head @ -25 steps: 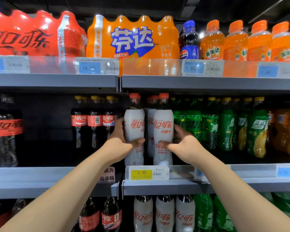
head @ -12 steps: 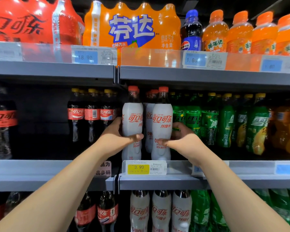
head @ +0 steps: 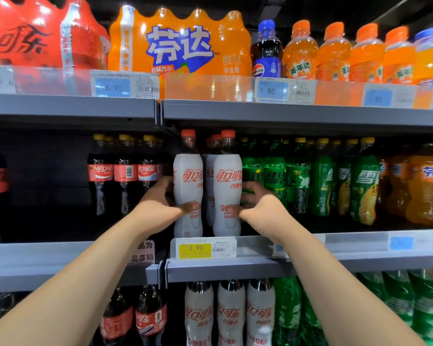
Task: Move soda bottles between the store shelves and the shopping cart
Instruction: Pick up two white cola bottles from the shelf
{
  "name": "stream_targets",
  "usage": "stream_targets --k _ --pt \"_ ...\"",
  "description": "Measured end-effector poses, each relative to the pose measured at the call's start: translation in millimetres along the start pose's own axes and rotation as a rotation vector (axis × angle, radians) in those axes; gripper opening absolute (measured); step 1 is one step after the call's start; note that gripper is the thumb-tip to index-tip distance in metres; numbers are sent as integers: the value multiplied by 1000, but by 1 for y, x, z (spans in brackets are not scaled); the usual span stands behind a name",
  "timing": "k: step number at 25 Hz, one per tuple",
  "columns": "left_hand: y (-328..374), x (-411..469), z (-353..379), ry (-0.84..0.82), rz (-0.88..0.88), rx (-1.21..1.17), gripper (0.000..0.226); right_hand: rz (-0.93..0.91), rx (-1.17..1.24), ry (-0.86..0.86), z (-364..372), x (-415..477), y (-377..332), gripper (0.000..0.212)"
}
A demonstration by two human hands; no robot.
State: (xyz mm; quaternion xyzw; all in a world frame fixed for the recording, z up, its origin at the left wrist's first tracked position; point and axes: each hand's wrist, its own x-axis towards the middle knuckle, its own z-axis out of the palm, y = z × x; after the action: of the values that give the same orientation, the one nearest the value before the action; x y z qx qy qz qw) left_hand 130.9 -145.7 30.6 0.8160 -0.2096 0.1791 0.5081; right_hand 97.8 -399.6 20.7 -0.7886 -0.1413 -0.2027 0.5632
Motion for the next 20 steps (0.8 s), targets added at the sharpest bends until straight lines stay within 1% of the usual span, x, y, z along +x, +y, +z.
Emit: stream_targets --k 4,9,11,14,17,18,20 --pt "1 3 3 10 -5 25 67 2 -70 29 5 4 2 49" --pt "-3 7 4 9 -56 8 65 -16 -212 61 11 5 2 53" --pt "-4 8 4 2 -63 25 61 -29 -266 61 13 6 2 56" --pt "-5 7 4 11 -54 40 54 -32 -296 78 13 5 1 57" --pt "-3 5 4 14 -59 57 56 -1 -275 53 15 4 -2 59" --pt "-2 4 4 13 -62 68 56 18 -271 33 16 5 -2 55" --pt "-1 4 4 14 -63 80 56 58 -325 1 18 7 -3 39"
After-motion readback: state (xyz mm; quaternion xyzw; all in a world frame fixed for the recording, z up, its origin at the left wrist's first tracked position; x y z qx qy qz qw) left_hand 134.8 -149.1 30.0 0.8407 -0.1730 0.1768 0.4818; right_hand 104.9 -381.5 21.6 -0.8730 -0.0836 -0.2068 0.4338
